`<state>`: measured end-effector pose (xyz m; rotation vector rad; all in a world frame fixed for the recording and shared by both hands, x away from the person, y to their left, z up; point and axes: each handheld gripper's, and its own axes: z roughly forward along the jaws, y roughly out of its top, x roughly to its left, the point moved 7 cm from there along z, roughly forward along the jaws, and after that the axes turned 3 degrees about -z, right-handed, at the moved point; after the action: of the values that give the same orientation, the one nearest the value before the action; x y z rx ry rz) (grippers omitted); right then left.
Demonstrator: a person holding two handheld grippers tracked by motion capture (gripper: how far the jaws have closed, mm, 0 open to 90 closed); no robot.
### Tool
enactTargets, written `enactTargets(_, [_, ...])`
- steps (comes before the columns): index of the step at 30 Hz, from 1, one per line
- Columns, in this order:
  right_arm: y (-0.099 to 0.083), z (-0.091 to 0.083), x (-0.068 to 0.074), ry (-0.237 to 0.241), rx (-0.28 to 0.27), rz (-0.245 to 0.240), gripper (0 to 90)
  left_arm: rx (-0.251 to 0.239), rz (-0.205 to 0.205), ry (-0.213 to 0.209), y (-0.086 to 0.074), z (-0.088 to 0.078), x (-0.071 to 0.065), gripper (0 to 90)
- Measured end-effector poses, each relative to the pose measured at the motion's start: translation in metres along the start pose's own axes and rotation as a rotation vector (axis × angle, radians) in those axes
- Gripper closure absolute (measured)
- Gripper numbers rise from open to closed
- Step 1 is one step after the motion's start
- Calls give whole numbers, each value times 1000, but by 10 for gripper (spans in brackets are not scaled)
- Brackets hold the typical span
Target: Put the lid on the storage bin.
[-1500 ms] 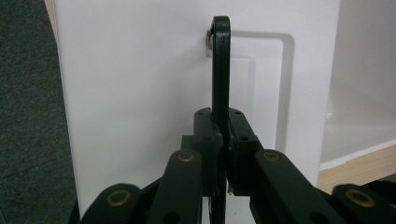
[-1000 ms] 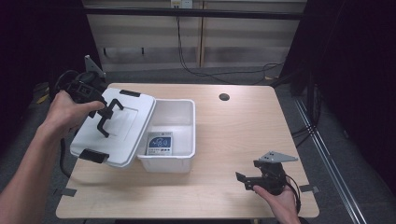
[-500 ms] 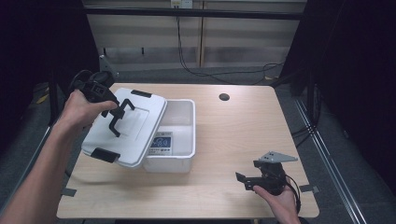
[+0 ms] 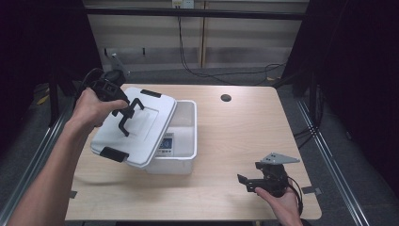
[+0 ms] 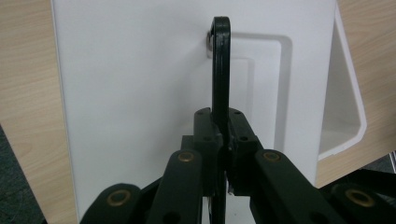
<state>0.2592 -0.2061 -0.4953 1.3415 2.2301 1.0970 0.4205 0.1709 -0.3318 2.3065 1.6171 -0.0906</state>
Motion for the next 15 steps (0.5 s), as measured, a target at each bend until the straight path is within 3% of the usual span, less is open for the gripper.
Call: enactTargets(15, [0, 0, 0, 1, 2, -1, 139, 10, -7, -23, 10, 7, -26, 850])
